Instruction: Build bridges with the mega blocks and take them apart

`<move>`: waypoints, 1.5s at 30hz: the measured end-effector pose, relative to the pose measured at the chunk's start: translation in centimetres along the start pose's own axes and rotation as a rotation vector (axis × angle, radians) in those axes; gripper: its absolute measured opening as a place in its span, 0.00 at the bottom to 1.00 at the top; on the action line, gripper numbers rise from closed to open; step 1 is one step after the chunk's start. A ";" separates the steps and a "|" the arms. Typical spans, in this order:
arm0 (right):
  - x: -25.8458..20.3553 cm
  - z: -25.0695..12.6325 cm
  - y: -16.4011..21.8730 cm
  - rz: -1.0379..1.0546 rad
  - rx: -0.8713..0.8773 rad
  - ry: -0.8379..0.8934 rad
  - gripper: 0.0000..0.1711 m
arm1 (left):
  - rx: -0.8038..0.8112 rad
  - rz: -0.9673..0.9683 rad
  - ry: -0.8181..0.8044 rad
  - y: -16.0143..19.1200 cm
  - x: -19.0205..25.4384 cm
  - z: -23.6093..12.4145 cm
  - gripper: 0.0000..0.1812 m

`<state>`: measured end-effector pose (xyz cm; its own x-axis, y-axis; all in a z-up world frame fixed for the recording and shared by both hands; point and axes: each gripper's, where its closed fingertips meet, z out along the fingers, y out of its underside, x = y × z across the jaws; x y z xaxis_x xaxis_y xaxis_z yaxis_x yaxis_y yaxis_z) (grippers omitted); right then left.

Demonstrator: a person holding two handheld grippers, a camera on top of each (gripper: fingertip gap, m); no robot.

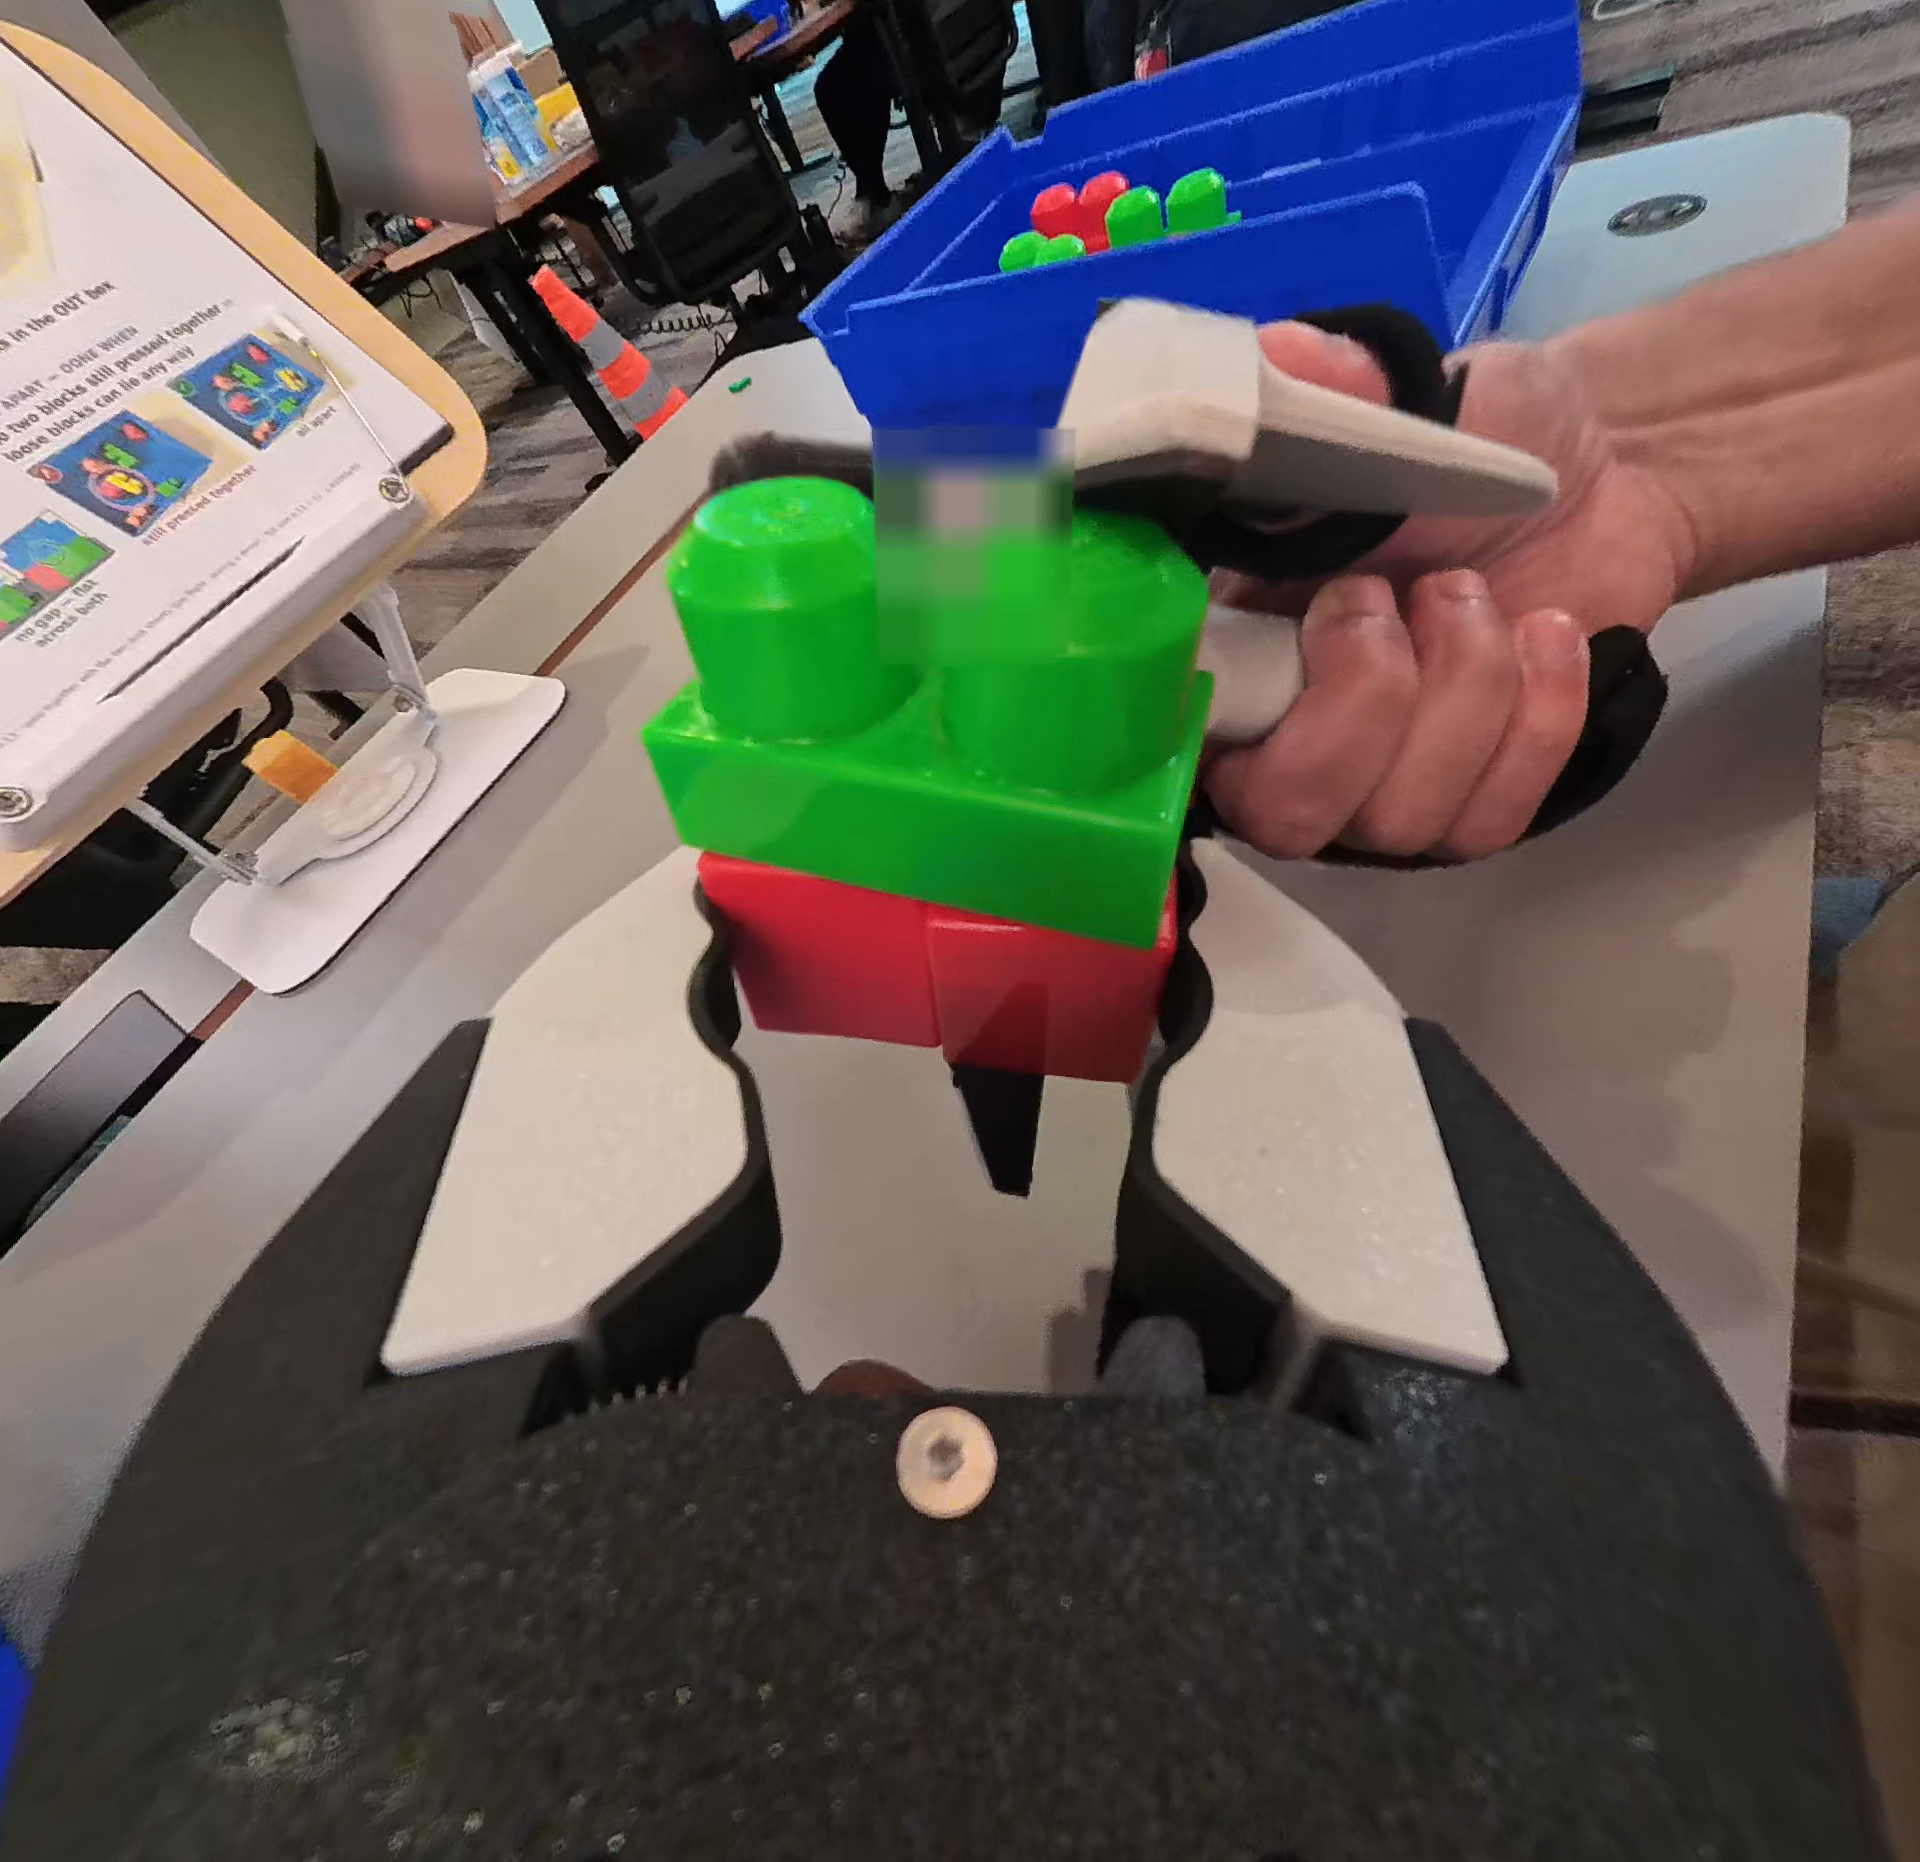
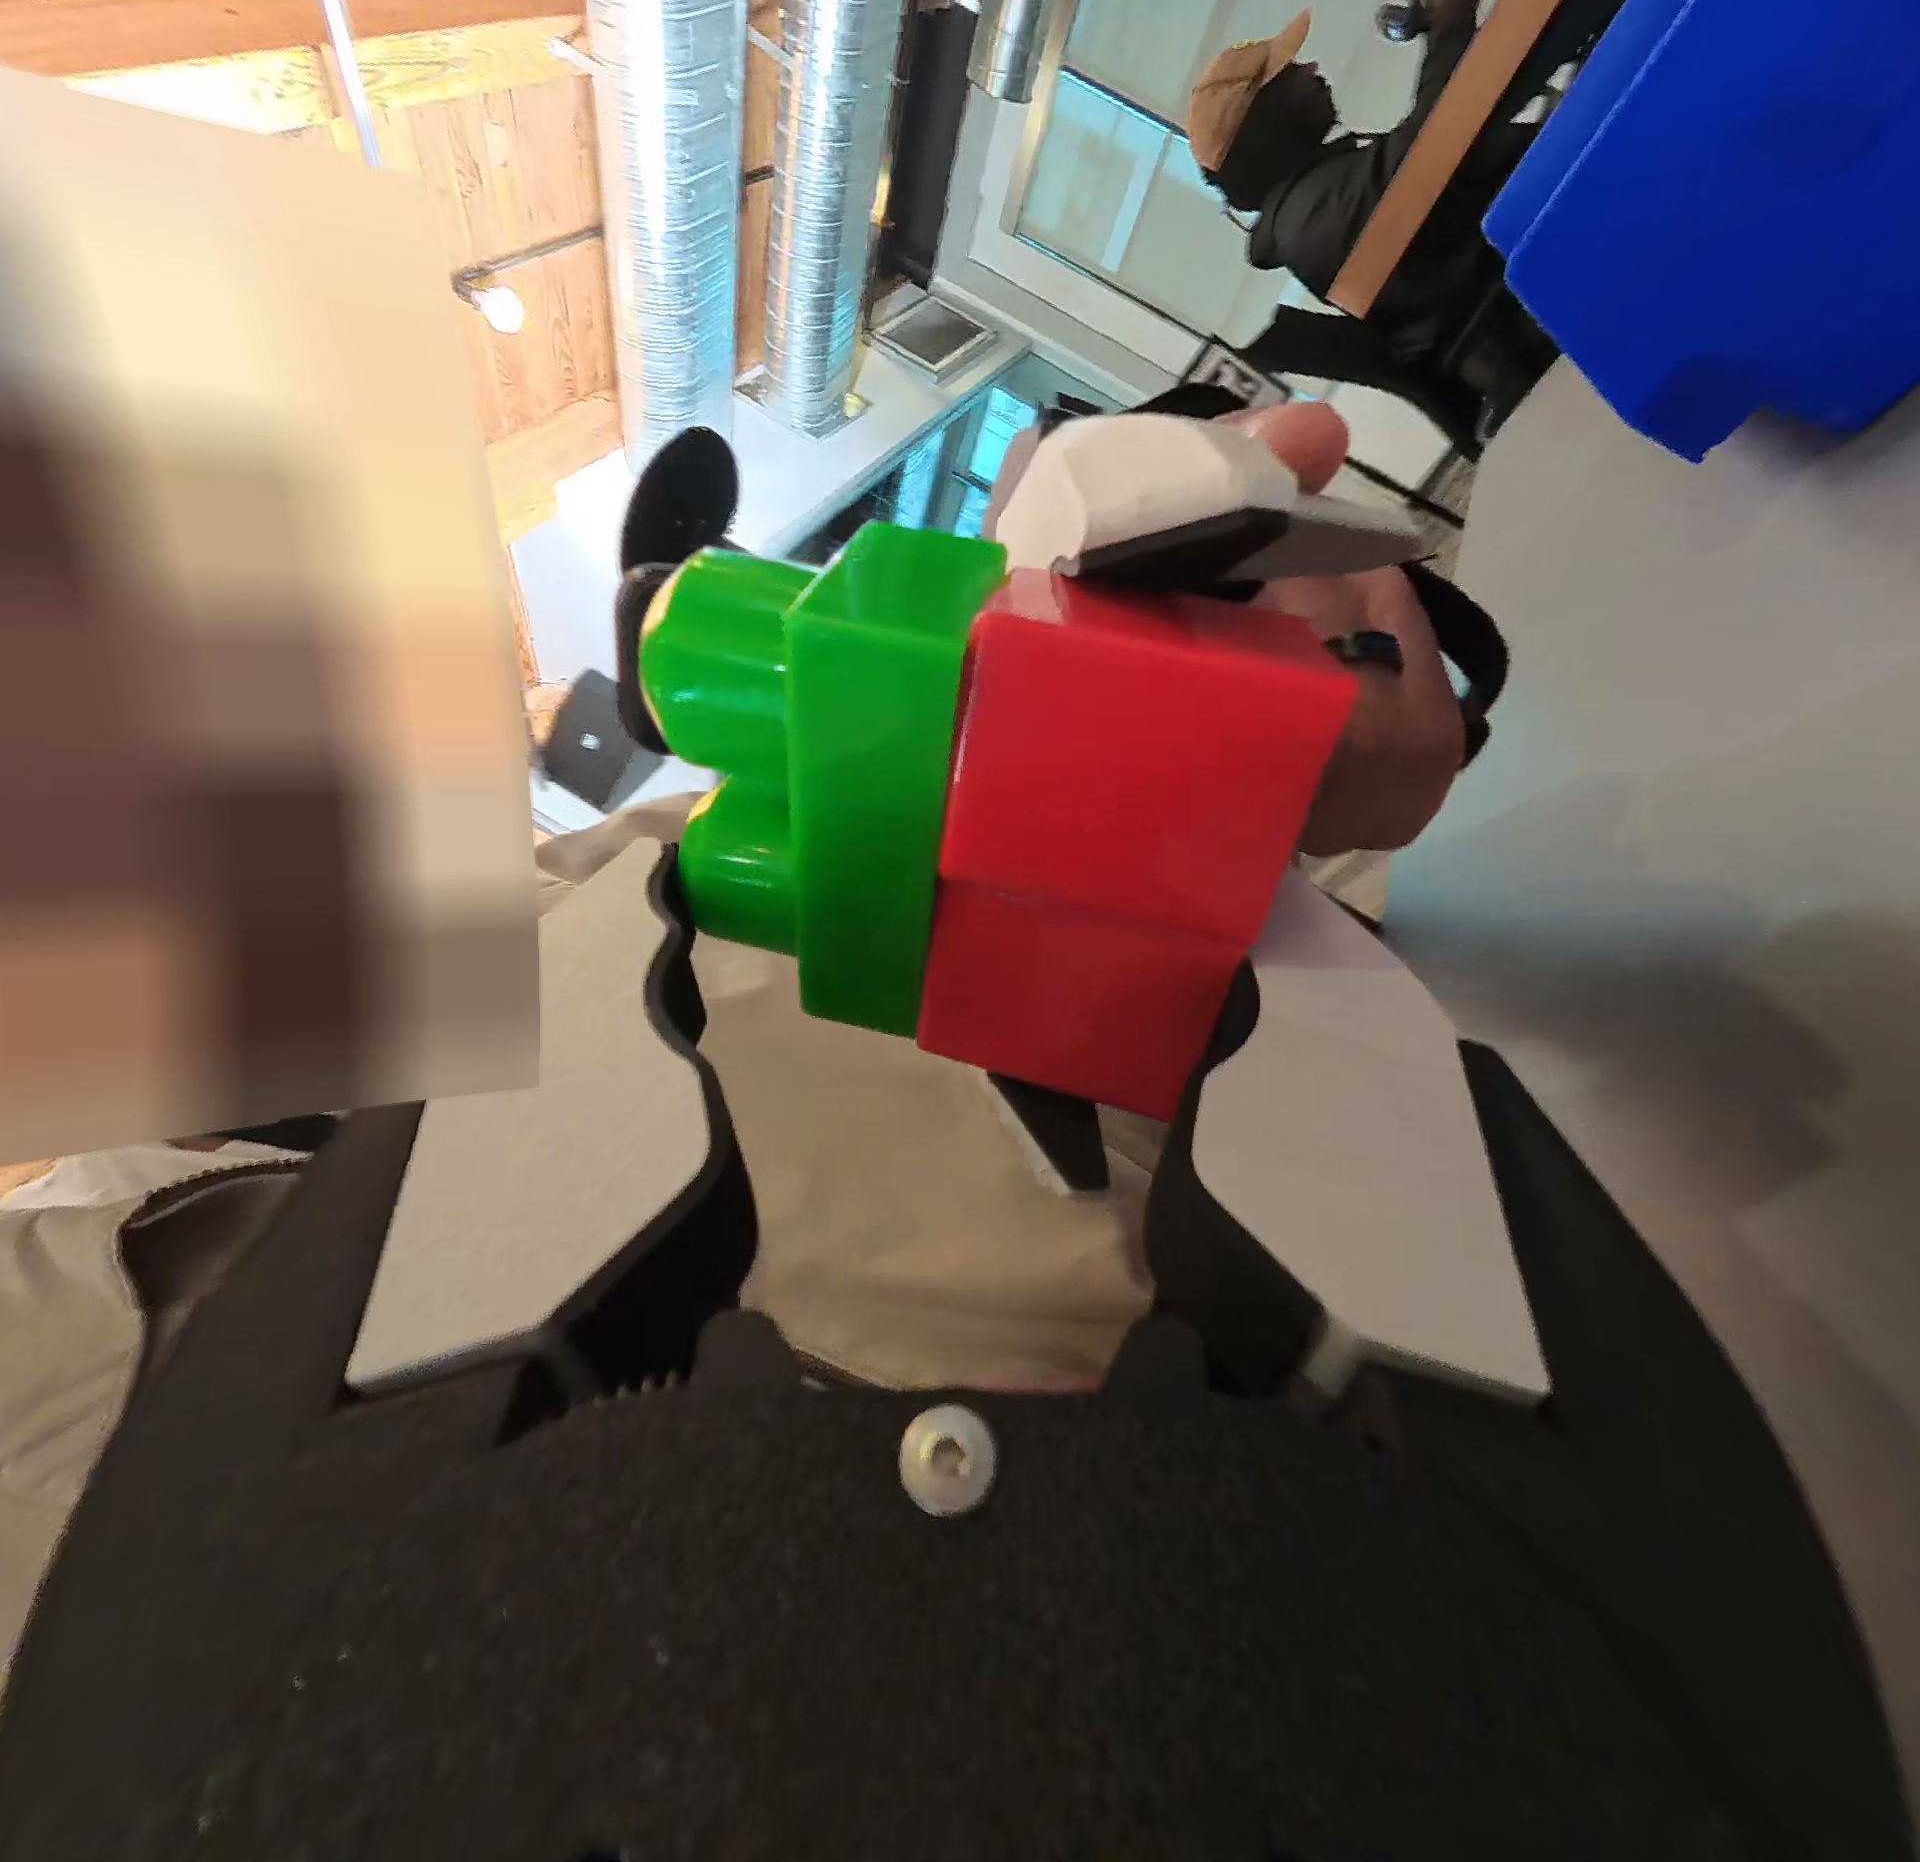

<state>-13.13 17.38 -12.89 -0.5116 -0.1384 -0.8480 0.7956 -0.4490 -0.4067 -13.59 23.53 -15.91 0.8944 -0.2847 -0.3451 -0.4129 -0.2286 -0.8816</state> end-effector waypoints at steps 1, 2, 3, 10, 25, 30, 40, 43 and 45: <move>-0.3 0.1 -0.1 0.011 0.008 -0.027 0.56 | 0.011 -0.004 -0.003 -0.3 0.0 0.0 0.44; -0.3 0.1 -0.2 0.014 0.016 -0.035 0.56 | 0.006 -0.001 -0.013 -0.2 -0.2 0.0 0.44; -0.3 0.2 -0.3 0.009 0.023 -0.035 0.56 | 0.000 0.016 -0.034 -0.2 -0.4 0.1 0.44; 0.1 0.2 -0.9 -0.057 0.060 0.036 0.57 | -0.032 0.063 -0.119 0.2 -1.2 0.2 0.44; 1.8 -2.8 -2.6 -0.556 0.102 0.906 0.46 | -0.156 0.010 -0.288 2.5 -3.9 0.3 0.44; 3.3 -3.3 -2.5 -0.620 0.095 1.115 0.41 | -0.155 0.023 -0.320 2.3 -3.7 0.4 0.43; 3.3 -3.0 -1.9 -0.489 0.010 1.069 0.35 | -0.203 0.138 -0.383 2.7 -3.4 0.4 0.43; 3.9 -3.4 -1.9 -0.498 -0.024 1.119 0.34 | -0.213 0.184 -0.400 2.5 -3.2 0.5 0.43; 4.1 -3.2 -1.7 -0.494 -0.042 1.117 0.30 | -0.212 0.188 -0.400 2.3 -2.9 0.6 0.43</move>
<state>-15.59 20.39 -16.77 -0.2182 0.8827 -0.4163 0.6147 -0.2070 -0.7611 -17.05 24.37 -17.08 0.7800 0.0315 -0.6250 -0.5621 -0.4038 -0.7218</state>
